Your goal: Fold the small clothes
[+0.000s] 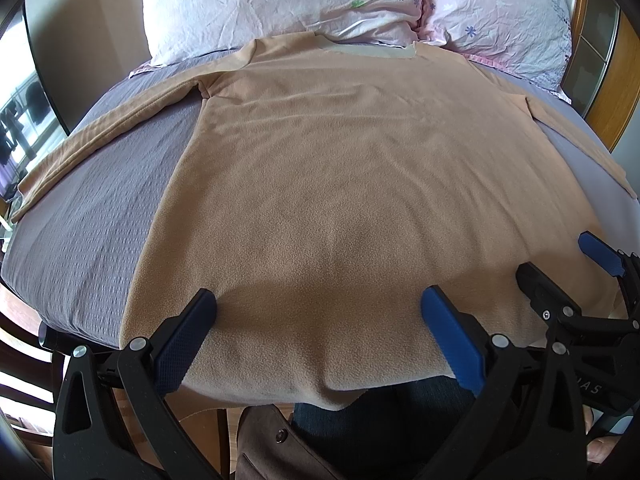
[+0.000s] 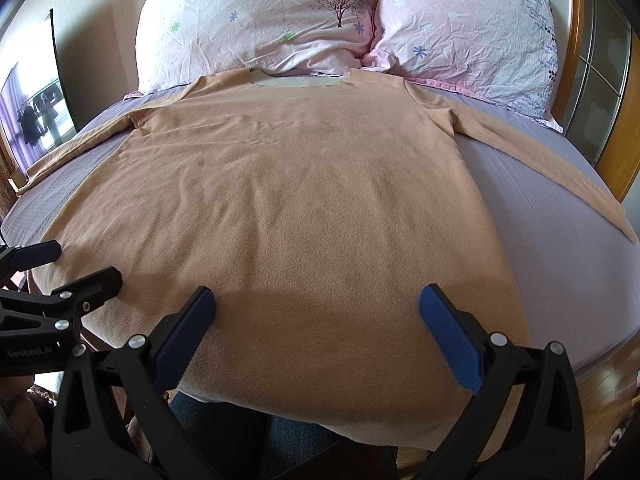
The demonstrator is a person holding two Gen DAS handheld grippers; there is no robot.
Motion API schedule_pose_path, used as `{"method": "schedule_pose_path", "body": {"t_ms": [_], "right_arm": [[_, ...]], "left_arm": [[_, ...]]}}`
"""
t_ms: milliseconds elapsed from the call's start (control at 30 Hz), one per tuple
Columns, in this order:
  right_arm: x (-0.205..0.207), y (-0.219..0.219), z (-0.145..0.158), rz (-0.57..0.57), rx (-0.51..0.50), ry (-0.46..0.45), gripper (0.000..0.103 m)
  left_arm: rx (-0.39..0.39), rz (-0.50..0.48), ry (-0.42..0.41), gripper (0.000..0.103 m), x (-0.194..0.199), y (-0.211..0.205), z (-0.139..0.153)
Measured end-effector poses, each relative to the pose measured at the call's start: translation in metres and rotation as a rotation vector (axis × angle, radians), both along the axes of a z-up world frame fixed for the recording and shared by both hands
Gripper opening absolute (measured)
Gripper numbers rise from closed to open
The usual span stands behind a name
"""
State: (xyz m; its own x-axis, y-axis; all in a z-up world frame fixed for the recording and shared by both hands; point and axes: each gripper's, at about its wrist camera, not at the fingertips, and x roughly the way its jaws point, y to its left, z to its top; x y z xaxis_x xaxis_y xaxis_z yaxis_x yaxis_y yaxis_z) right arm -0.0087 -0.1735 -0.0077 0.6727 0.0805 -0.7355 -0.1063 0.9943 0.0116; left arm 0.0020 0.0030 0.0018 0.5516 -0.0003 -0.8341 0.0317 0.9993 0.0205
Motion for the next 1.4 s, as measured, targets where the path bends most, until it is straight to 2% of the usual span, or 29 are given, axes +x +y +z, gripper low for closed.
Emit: {"method": "schedule_pose_path", "body": {"t_ms": [800, 933, 1000, 1100, 1167, 1233, 1300, 1367, 1400], "right_arm": [[-0.003, 0.001, -0.002, 0.000, 0.002, -0.029, 0.101], [-0.007, -0.001, -0.003, 0.038, 0.007, -0.076, 0.101], [0.000, -0.013, 0.000, 0.066, 0.026, -0.059, 0.101], [0.015, -0.070, 0.023, -0.074, 0.147, -0.091, 0.101], [0.032, -0.135, 0.035, -0.226, 0.287, -0.086, 0.101], [0.050, -0.211, 0.035, -0.413, 0.439, -0.048, 0.098], [0.061, -0.273, 0.025, -0.565, 0.567, 0.002, 0.074], [0.068, -0.332, 0.008, -0.725, 0.698, 0.050, 0.065], [0.068, -0.353, 0.002, -0.786, 0.751, 0.052, 0.056]], "left_arm": [[0.001, 0.001, -0.009, 0.102, -0.003, -0.003, 0.001], [0.005, -0.007, -0.021, 0.102, -0.003, -0.003, 0.002], [0.006, -0.014, -0.039, 0.102, -0.004, -0.003, 0.002], [0.007, -0.036, -0.066, 0.102, -0.008, -0.003, 0.001], [-0.005, -0.058, -0.070, 0.102, -0.005, -0.001, 0.002], [-0.040, -0.069, -0.094, 0.102, 0.003, 0.005, 0.006], [-0.076, -0.063, -0.143, 0.102, 0.009, 0.014, 0.013], [-0.115, -0.054, -0.192, 0.102, 0.017, 0.026, 0.022], [-0.134, -0.049, -0.210, 0.102, 0.020, 0.032, 0.025]]}}
